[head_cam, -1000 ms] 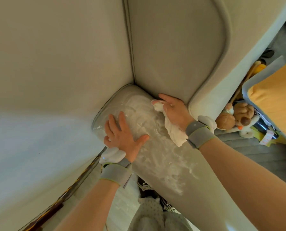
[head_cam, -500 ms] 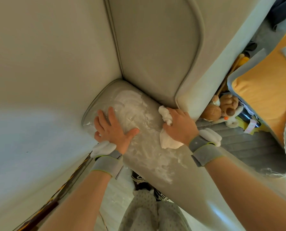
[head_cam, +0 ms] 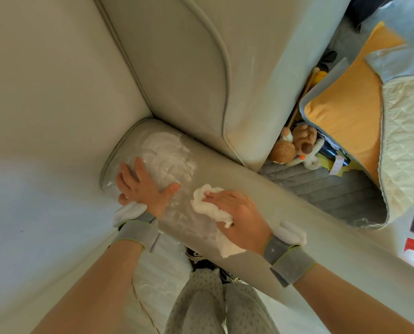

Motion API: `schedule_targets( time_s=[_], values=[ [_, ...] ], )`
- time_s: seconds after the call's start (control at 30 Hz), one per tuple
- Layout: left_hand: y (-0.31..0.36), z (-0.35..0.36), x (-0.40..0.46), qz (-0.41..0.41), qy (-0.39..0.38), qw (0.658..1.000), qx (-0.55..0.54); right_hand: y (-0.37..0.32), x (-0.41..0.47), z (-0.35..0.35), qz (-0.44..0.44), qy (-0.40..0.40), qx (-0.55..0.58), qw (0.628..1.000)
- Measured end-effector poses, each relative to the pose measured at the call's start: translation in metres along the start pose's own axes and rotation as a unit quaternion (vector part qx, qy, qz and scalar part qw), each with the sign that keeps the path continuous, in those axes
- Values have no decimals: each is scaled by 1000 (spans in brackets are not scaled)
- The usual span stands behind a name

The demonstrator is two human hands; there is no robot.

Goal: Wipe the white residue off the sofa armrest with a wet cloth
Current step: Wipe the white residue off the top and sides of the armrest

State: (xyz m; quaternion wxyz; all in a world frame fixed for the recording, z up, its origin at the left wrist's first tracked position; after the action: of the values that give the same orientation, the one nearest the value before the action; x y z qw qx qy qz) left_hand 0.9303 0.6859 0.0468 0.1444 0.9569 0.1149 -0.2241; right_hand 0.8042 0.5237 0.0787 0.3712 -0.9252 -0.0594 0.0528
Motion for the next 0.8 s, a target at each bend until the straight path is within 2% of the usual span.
schedule_targets(
  time_s=[0.07, 0.13, 0.23, 0.3, 0.47, 0.6, 0.73, 0.8],
  values=[
    [1, 0, 0, -3, -1, 1000, 5, 6, -4, -19, 35, 72, 29, 996],
    [3, -1, -1, -9, 0, 1000, 7, 18, -11, -34, 75, 104, 15, 992],
    [4, -1, 0, -9, 0, 1000, 11, 38, -19, -30, 173, 85, -49, 980],
    [3, 0, 0, -9, -2, 1000, 11, 39, -23, -15, 194, 72, -114, 972],
    [2, 1, 2, 3, 20, 1000, -1, 13, -35, 13, 111, 138, -143, 974],
    [3, 4, 4, 2, 3, 1000, 3, 3, -46, 28, 49, 149, -142, 977],
    [4, 7, 7, -5, -9, 1000, 0, -9, -62, 52, -81, 99, -153, 980],
    [1, 7, 12, -10, -12, 1000, -2, -13, -65, 64, -110, 60, -156, 980]
  ],
)
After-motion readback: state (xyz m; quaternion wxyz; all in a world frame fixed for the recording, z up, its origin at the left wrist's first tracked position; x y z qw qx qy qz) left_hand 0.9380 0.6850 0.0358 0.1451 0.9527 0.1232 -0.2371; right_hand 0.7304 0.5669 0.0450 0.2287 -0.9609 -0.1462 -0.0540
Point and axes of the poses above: each hand's wrist, its own x-axis towards the middle knuckle, its own z-axis out of the palm, y = z × x, the point moved 3 cm from there along x, towards the middle knuckle, and after that the axes turned 11 degrees about -z, right-handed, at the moved point
